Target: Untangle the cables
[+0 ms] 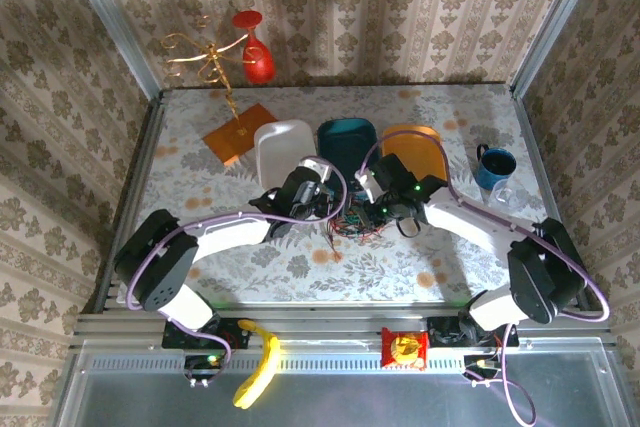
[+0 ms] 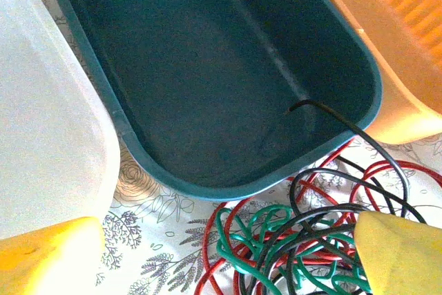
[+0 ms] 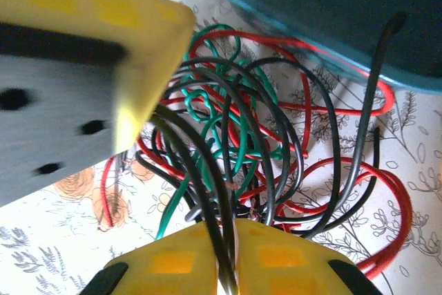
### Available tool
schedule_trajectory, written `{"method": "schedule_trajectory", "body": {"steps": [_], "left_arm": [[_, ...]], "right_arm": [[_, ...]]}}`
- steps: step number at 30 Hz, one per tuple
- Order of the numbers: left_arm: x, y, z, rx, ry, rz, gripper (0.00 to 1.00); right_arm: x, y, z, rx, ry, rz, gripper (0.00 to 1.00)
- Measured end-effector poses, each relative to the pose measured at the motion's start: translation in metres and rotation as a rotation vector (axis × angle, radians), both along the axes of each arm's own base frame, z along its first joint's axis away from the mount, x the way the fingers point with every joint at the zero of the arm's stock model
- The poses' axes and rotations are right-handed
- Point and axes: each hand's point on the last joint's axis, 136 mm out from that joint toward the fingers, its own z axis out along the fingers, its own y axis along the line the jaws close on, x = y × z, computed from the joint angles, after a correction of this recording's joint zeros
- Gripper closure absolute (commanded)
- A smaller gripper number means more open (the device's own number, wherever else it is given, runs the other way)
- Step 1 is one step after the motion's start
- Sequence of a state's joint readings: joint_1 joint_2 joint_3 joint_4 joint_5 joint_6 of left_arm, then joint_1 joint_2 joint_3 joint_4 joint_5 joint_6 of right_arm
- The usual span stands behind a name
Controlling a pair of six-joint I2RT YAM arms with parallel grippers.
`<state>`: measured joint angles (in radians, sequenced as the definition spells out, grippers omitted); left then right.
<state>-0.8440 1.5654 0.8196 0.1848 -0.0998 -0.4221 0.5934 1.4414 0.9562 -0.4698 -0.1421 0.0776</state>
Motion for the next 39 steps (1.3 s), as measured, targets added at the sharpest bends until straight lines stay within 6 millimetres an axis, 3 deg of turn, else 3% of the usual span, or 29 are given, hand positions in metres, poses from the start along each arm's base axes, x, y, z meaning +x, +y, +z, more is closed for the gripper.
{"method": "schedule_trajectory", "body": {"steps": [4, 6, 9, 10, 12, 14, 18, 22, 29, 36, 39], "left_arm": [[0.0, -0.009, -0.005, 0.028, 0.016, -0.018, 0.12], [-0.002, -0.016, -0.006, 0.038, 0.017, -0.035, 0.19], [-0.006, -0.02, -0.008, 0.054, 0.016, -0.056, 0.21], [-0.007, -0.02, -0.008, 0.058, 0.018, -0.06, 0.21], [-0.009, -0.02, -0.01, 0.064, 0.022, -0.062, 0.19], [-0.008, -0.018, -0.01, 0.07, 0.022, -0.056, 0.16], [-0.006, -0.013, -0.008, 0.073, 0.015, -0.037, 0.11], [-0.005, -0.003, 0.007, 0.048, -0.007, -0.02, 0.09], [-0.008, -0.001, 0.029, 0.011, -0.036, -0.021, 0.09], [-0.012, 0.003, 0.022, 0.034, -0.014, -0.025, 0.09], [-0.013, 0.003, 0.02, 0.045, -0.007, -0.031, 0.09]], "right_arm": [[0.0, -0.002, 0.031, 0.051, -0.074, -0.004, 0.85], [0.001, -0.004, 0.043, 0.077, -0.103, -0.014, 0.88], [0.003, -0.008, 0.053, 0.109, -0.113, -0.037, 0.88], [0.005, -0.011, 0.055, 0.12, -0.112, -0.052, 0.86], [0.008, -0.014, 0.056, 0.136, -0.103, -0.077, 0.68], [0.011, -0.018, 0.056, 0.145, -0.098, -0.102, 0.59], [0.013, -0.028, 0.046, 0.164, -0.061, -0.161, 0.54], [0.002, -0.036, 0.023, 0.171, 0.02, -0.205, 0.53], [-0.004, -0.027, 0.006, 0.219, 0.098, -0.208, 0.54], [0.001, -0.017, -0.003, 0.253, 0.133, -0.2, 0.59], [0.002, -0.016, -0.01, 0.247, 0.153, -0.206, 0.68]]}}
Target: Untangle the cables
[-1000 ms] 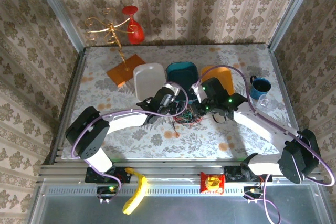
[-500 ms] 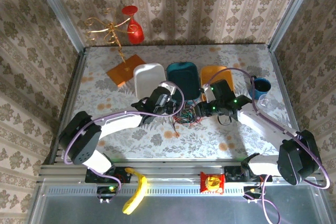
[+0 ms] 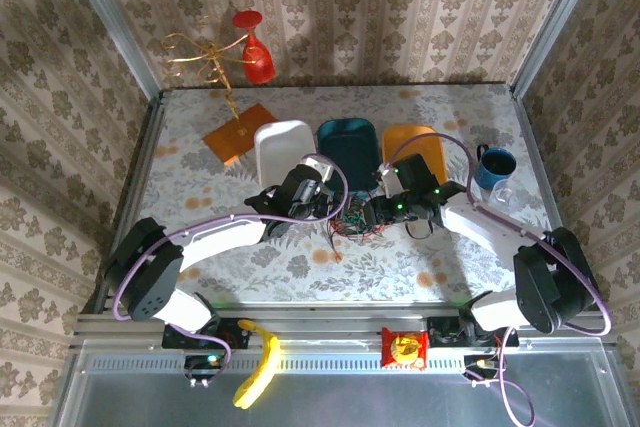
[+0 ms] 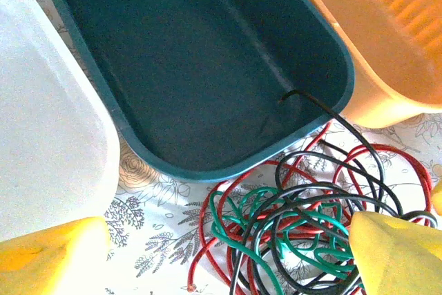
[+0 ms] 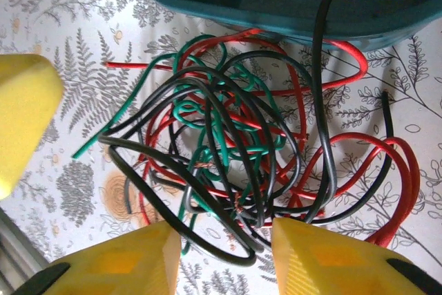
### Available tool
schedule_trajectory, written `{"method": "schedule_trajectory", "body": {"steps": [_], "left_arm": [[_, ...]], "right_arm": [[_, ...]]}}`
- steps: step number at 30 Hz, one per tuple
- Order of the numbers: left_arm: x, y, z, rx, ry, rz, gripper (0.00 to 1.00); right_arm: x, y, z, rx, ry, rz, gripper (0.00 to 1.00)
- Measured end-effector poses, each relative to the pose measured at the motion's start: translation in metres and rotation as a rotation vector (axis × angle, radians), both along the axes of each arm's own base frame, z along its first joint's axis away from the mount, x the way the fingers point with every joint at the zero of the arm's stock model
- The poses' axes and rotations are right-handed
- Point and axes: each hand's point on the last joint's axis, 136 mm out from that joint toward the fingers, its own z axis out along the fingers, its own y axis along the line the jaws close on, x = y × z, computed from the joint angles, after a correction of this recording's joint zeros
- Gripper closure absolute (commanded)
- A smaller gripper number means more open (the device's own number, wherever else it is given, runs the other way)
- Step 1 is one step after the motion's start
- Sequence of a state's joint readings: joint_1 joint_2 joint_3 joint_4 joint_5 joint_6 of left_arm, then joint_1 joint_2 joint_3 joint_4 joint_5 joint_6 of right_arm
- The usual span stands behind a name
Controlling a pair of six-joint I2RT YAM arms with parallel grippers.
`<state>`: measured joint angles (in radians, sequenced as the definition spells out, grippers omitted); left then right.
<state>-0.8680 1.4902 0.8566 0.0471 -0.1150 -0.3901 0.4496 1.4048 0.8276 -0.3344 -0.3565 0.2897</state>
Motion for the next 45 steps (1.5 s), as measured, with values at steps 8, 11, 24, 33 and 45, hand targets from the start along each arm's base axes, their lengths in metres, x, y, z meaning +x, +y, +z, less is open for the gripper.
{"method": "schedule_trajectory", "body": {"steps": [8, 11, 24, 33, 45], "left_arm": [[-0.002, 0.0, -0.008, 0.021, 0.019, -0.01, 0.1], [-0.003, 0.0, -0.014, 0.035, 0.03, -0.015, 0.11], [-0.023, -0.02, -0.034, 0.089, 0.068, -0.174, 0.1], [-0.003, -0.05, -0.069, 0.226, 0.088, -0.196, 0.71], [-0.012, -0.054, -0.073, 0.283, 0.063, -0.203, 1.0]], "right_arm": [[0.0, 0.0, -0.011, -0.017, 0.025, 0.005, 0.94], [-0.001, -0.001, -0.011, -0.021, 0.024, 0.004, 0.98], [0.002, -0.012, 0.027, 0.043, -0.056, -0.022, 1.0], [-0.003, -0.008, 0.036, 0.097, -0.031, -0.034, 1.0], [0.018, -0.063, 0.067, 0.117, -0.11, -0.267, 1.0]]}}
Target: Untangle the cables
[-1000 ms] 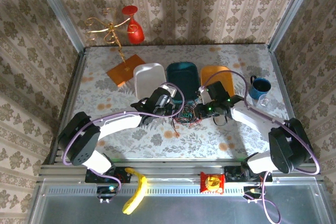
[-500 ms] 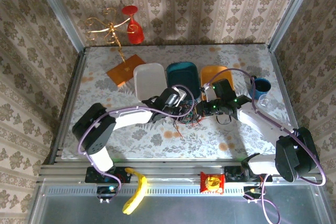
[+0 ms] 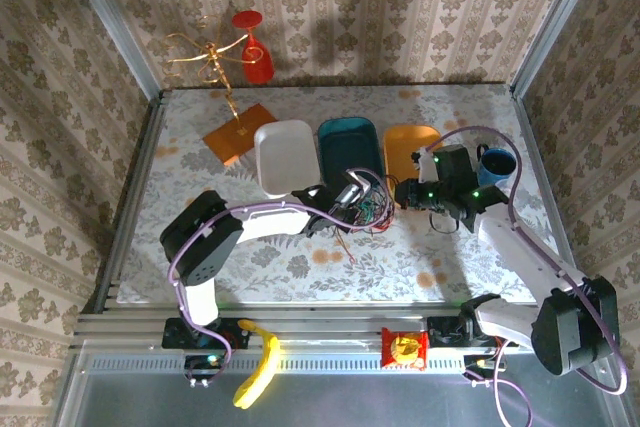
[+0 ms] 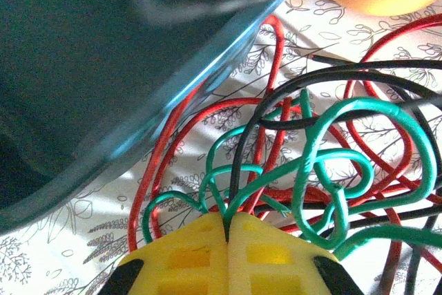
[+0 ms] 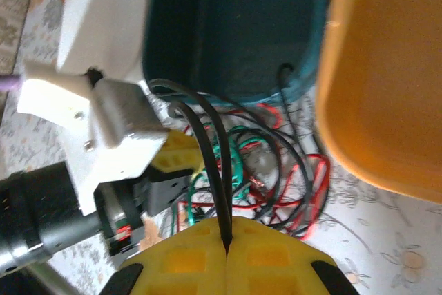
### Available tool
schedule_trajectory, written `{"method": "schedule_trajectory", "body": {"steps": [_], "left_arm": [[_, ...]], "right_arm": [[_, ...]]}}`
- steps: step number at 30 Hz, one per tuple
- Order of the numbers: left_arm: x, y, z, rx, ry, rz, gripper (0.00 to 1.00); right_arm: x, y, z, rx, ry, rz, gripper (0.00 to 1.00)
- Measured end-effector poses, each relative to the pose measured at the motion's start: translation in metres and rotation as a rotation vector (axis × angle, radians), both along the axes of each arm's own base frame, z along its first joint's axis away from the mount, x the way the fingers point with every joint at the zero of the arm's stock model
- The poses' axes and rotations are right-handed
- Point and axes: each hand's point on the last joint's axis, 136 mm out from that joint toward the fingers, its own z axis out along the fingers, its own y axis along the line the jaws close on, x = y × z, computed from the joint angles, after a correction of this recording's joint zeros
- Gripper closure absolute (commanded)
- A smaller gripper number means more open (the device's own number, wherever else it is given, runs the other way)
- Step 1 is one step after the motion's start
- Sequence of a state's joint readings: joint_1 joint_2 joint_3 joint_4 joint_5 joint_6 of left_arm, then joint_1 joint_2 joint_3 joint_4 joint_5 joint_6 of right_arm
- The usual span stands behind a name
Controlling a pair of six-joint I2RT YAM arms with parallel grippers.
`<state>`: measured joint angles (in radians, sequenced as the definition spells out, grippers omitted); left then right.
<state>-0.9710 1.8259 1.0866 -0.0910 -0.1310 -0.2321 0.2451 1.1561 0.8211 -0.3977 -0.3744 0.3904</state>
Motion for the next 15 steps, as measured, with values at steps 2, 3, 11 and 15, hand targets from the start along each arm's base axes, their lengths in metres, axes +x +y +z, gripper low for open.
{"method": "schedule_trajectory", "body": {"steps": [2, 3, 11, 15], "left_arm": [[0.0, 0.005, 0.001, -0.003, 0.003, 0.01, 1.0], [-0.001, 0.01, 0.003, -0.006, 0.006, 0.018, 1.0], [0.001, 0.042, 0.015, -0.024, 0.03, 0.092, 1.0], [-0.001, 0.041, 0.018, -0.037, 0.036, 0.084, 1.0]], "right_arm": [[0.002, -0.01, 0.001, -0.007, 0.0, -0.04, 1.0], [0.004, -0.015, 0.002, -0.012, -0.002, -0.062, 1.0], [0.006, -0.05, 0.003, -0.065, -0.001, -0.207, 1.0], [0.003, -0.048, -0.001, -0.053, 0.012, -0.194, 1.0]]}}
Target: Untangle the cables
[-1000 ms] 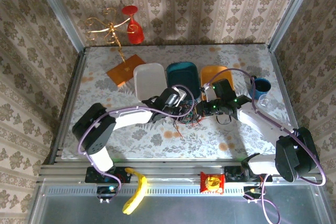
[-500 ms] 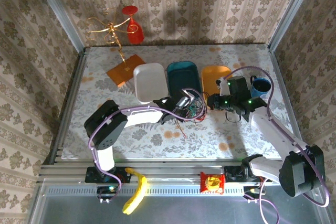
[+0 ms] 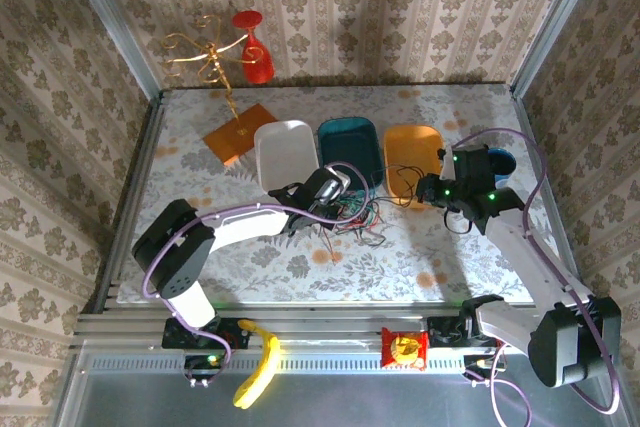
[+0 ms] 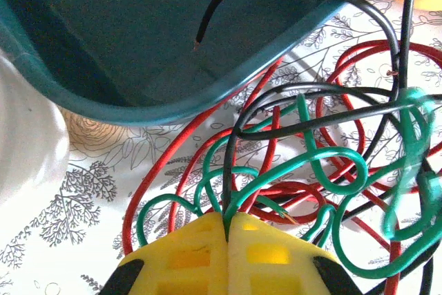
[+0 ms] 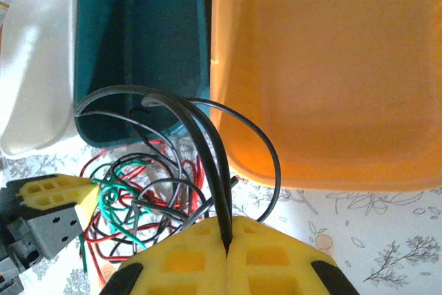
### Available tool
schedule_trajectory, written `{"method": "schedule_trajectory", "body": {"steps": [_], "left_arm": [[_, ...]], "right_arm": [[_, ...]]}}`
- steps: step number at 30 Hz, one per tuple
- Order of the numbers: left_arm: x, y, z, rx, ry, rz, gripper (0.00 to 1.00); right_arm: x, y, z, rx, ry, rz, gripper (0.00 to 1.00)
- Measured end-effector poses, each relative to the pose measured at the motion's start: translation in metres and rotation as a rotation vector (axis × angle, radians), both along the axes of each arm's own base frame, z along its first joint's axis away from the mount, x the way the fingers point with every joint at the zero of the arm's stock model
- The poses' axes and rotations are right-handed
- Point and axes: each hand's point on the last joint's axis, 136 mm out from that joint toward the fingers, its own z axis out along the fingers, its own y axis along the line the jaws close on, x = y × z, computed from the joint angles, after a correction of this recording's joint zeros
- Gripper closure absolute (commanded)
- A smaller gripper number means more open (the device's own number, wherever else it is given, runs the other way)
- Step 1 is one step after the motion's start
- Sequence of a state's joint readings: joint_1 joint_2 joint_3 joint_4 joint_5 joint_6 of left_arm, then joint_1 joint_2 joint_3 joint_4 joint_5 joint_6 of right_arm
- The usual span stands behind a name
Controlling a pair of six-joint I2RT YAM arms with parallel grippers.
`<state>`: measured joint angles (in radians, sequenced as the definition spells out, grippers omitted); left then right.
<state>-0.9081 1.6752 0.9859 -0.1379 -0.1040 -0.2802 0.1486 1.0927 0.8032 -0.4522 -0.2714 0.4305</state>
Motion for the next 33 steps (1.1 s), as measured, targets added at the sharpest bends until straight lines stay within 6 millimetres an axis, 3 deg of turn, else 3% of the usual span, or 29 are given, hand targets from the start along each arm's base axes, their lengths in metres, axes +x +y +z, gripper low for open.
{"method": "schedule_trajectory", "body": {"steps": [8, 11, 16, 19, 27, 33], "left_arm": [[-0.003, -0.006, 0.001, -0.032, 0.008, -0.021, 1.0], [-0.004, -0.009, 0.003, -0.052, 0.005, -0.029, 1.0], [-0.004, -0.014, 0.007, -0.073, -0.005, -0.04, 1.0], [-0.007, -0.017, 0.007, -0.074, -0.006, -0.05, 1.0], [-0.012, -0.021, 0.007, -0.069, -0.009, -0.074, 1.0], [-0.012, -0.021, 0.007, -0.069, -0.009, -0.075, 1.0]], "right_arm": [[-0.038, 0.035, -0.025, 0.044, 0.062, 0.135, 0.99], [-0.05, 0.037, -0.04, 0.05, 0.104, 0.133, 0.94], [-0.064, 0.022, -0.071, 0.006, 0.196, 0.053, 0.62], [-0.064, 0.018, -0.074, -0.009, 0.203, 0.031, 0.54], [-0.061, 0.008, -0.074, -0.071, 0.189, 0.011, 0.47], [-0.048, -0.001, -0.054, -0.142, 0.143, 0.0, 0.46]]}}
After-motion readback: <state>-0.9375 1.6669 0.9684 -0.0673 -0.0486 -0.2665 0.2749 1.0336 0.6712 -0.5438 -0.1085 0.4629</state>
